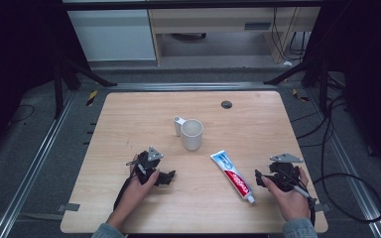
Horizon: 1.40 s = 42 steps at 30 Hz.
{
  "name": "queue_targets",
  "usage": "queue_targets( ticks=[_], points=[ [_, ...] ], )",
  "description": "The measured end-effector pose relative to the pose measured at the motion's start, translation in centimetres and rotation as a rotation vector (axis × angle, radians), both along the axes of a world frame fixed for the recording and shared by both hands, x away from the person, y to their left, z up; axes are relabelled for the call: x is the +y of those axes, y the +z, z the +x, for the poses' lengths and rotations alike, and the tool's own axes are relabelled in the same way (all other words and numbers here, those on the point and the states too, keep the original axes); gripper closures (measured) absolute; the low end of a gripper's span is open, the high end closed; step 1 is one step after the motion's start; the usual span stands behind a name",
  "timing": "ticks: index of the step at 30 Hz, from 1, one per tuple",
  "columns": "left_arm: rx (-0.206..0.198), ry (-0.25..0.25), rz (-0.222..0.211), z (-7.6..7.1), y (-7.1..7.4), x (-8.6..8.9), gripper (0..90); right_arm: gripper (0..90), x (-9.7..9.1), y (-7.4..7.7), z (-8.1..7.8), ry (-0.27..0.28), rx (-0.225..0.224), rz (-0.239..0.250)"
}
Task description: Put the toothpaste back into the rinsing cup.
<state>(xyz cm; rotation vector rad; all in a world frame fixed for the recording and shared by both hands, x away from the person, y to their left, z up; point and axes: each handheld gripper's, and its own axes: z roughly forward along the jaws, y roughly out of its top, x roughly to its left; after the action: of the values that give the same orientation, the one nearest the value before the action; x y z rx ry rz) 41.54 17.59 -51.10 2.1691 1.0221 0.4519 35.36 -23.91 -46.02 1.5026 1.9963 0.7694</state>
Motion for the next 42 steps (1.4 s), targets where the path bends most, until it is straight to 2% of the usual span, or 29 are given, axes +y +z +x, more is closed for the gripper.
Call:
queue_targets(
  ticks=[4, 9, 12, 13, 16, 20, 26, 32, 42],
  points=[
    [0.0, 0.0, 0.0, 0.0, 0.0, 0.0, 0.0, 17.9, 1.5, 1.9, 0.5, 0.058, 0.018, -0.036],
    [0.0, 0.001, 0.0, 0.0, 0.0, 0.0, 0.0, 22.0, 3.1, 3.3, 1.3, 0.115, 0.061, -0.085],
    [0.0, 0.002, -0.001, 0.0, 0.0, 0.0, 0.0, 22.5, 3.8, 4.1, 1.9, 0.132, 0.084, -0.084],
    [0.0, 0.001, 0.0, 0.0, 0.0, 0.0, 0.0, 23.4, 4.3, 4.8, 2.3, 0.139, 0.097, -0.098],
    [0.0, 0.001, -0.001, 0.0, 0.0, 0.0, 0.0, 23.0, 4.8, 5.3, 2.7, 0.15, 0.118, -0.111],
    [0.0, 0.001, -0.001, 0.0, 0.0, 0.0, 0.0, 22.6, 5.7, 6.1, 3.6, 0.169, 0.136, -0.093],
    [-0.001, 0.002, -0.003, 0.1, 0.0, -0.1, 0.0, 29.9, 7.7, 6.3, 4.4, 0.208, 0.18, -0.131],
    [-0.003, 0.0, 0.0, 0.1, 0.0, 0.0, 0.0, 33.8, 8.5, 6.4, 4.7, 0.204, 0.219, -0.145],
    [-0.002, -0.003, 0.0, 0.1, 0.0, 0.0, 0.0, 38.2, 9.6, 5.8, 5.3, 0.212, 0.27, -0.131]
  ],
)
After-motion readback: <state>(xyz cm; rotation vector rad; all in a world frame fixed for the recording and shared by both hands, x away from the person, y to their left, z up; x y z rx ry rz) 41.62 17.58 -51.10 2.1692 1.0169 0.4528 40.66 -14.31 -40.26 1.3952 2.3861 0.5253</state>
